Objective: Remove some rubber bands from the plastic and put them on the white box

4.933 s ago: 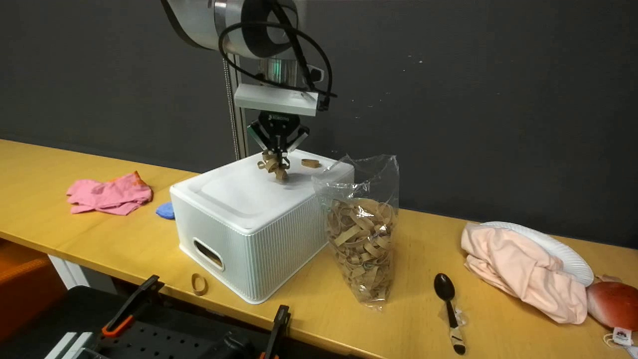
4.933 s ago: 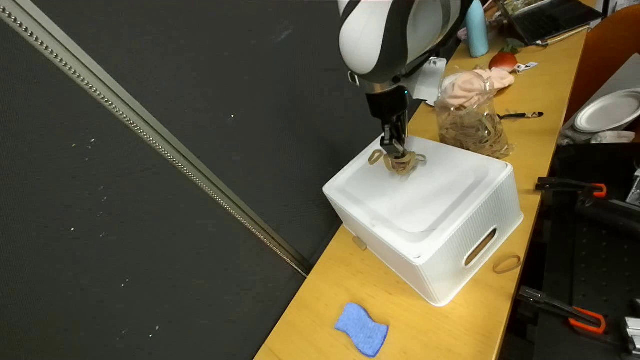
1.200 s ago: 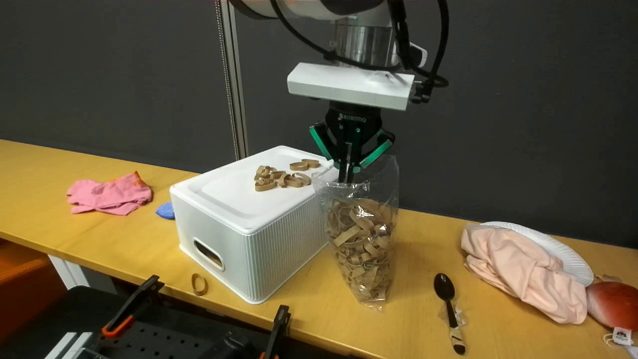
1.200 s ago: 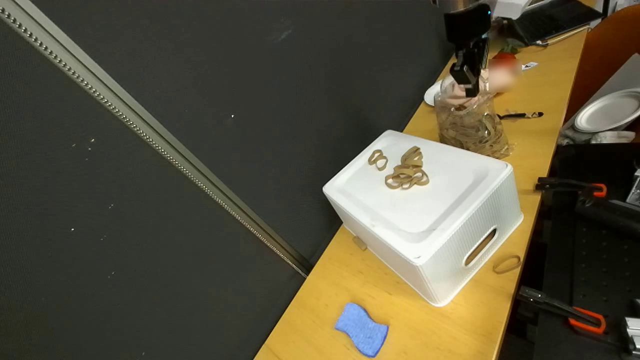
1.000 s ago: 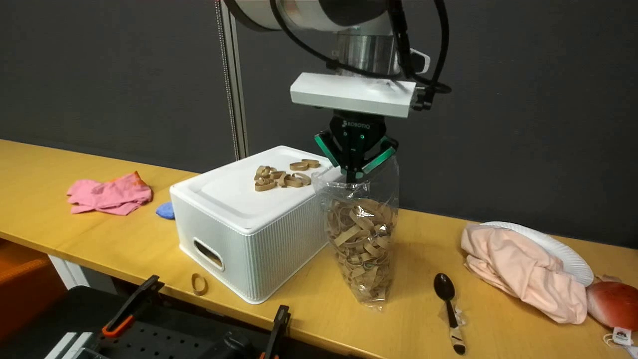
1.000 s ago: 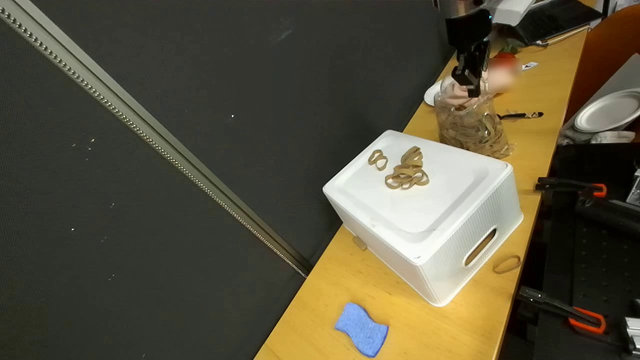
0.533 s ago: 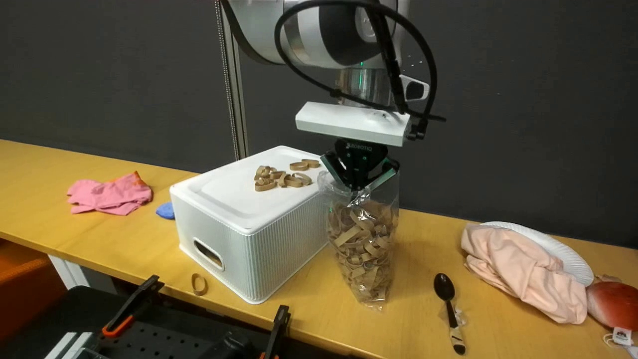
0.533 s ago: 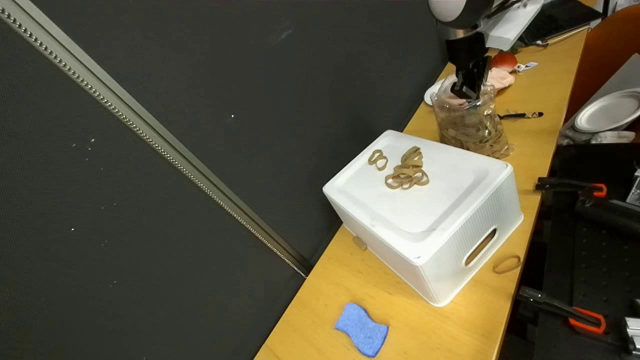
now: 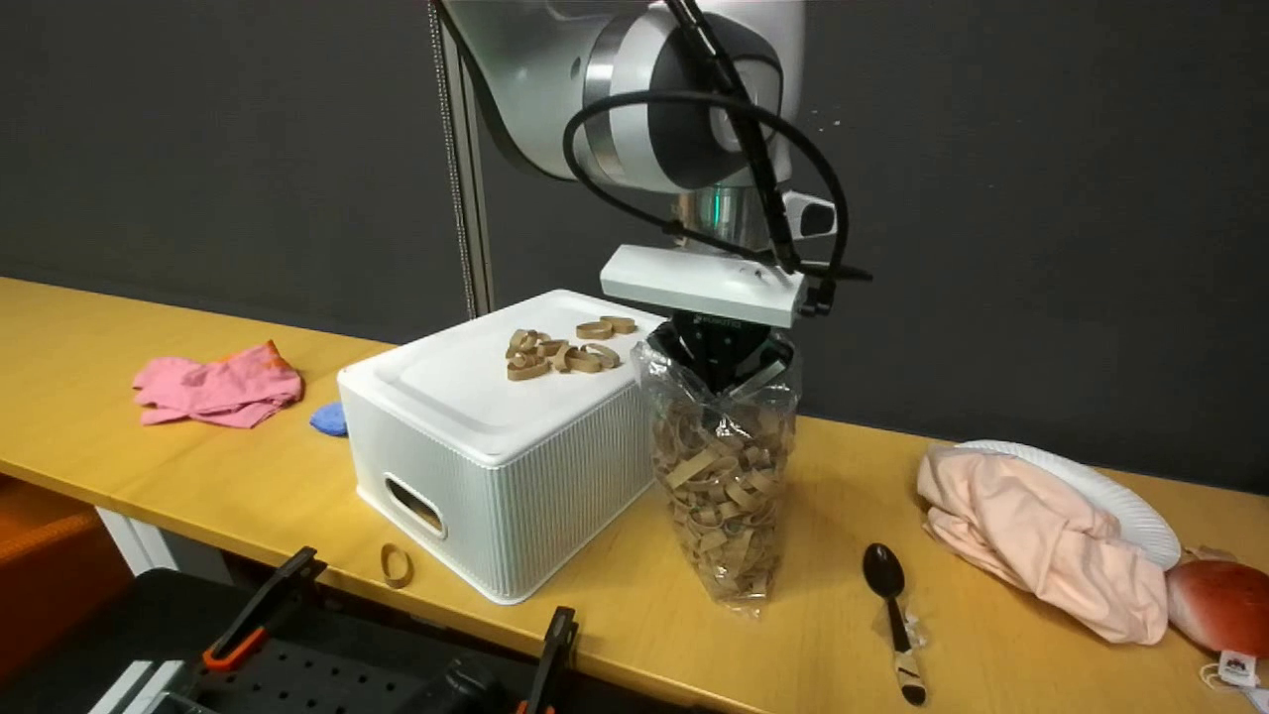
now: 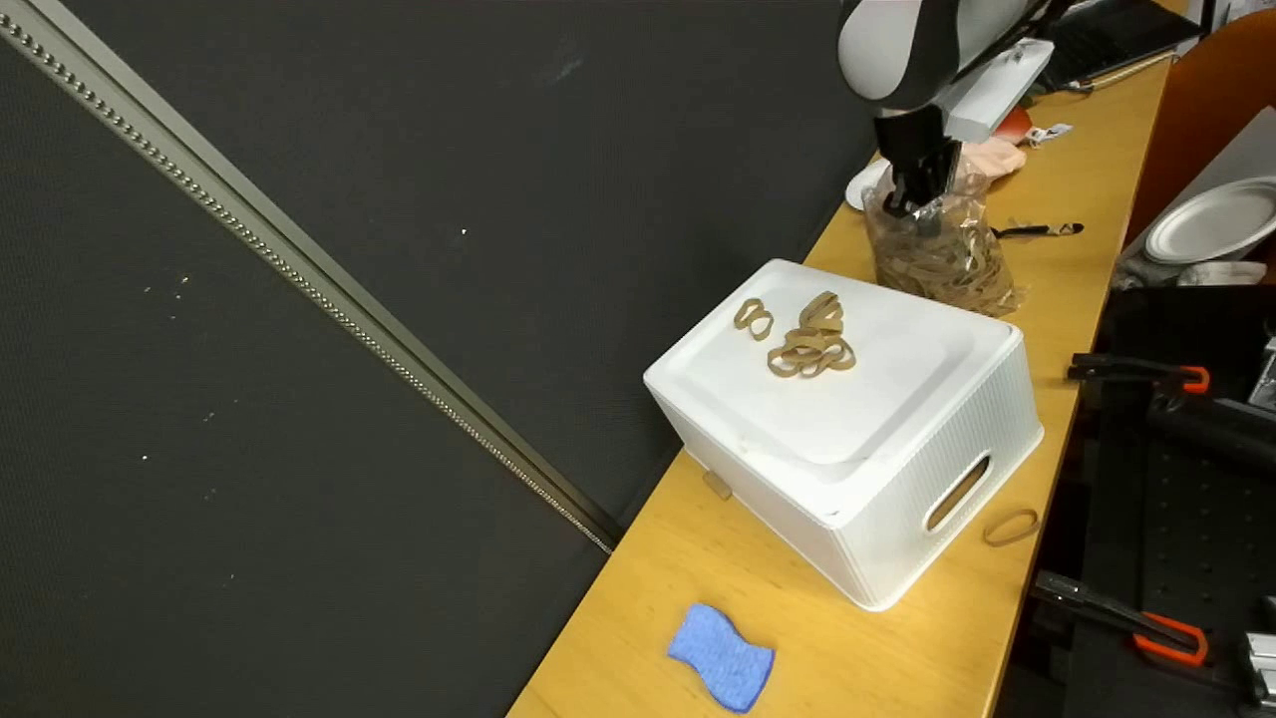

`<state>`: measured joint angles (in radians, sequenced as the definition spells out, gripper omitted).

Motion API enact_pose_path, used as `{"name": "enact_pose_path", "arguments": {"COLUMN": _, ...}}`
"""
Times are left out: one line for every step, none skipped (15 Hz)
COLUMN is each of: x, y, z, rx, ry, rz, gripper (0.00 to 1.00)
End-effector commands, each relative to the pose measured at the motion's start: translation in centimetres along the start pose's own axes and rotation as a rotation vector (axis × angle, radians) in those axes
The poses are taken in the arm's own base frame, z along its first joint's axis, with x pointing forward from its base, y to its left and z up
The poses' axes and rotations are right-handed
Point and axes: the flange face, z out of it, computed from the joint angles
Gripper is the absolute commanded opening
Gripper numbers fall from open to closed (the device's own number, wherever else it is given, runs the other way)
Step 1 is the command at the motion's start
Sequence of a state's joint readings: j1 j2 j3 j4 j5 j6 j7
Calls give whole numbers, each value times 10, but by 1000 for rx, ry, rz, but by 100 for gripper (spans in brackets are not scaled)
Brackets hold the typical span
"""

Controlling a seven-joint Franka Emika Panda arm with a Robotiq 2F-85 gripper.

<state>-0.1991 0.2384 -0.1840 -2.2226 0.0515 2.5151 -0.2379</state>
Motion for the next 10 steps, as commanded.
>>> {"name": "enact_pose_path", "arguments": {"x": 14, "y": -9, "z": 7, "rx": -18, "ry": 20, "rz": -5, "gripper": 2}}
{"name": "enact_pose_path", "arguments": {"x": 16, "y": -11, "z": 8, "rx": -17, "ry": 22, "rz": -7, "gripper": 6}}
{"name": "enact_pose_path", "arguments": {"x": 14, "y": -13, "z": 9, "rx": -11, "ry": 19, "rz": -9, "gripper": 10}}
{"name": "enact_pose_path", "arguments": {"x": 13, "y": -14, "z": 9, "rx": -13, "ry": 13, "rz": -10, "gripper": 17}}
{"name": "enact_pose_path", "arguments": {"x": 11, "y": -15, "z": 9, "rx": -10, "ry": 10, "rz": -11, "gripper": 19}}
{"name": "enact_pose_path", "arguments": {"x": 8, "y": -14, "z": 6, "rx": -12, "ry": 11, "rz": -12, "gripper": 28}}
{"name": "enact_pose_path", "arguments": {"x": 7, "y": -13, "z": 3, "rx": -11, "ry": 13, "rz": -14, "gripper": 38}}
{"name": "enact_pose_path", "arguments": {"x": 5, "y": -12, "z": -2, "rx": -12, "ry": 18, "rz": -14, "gripper": 44}}
{"name": "enact_pose_path", "arguments": {"x": 4, "y": -12, "z": -6, "rx": -13, "ry": 18, "rz": -15, "gripper": 50}}
{"name": "enact_pose_path", "arguments": {"x": 3, "y": -11, "z": -9, "rx": -14, "ry": 23, "rz": -16, "gripper": 57}}
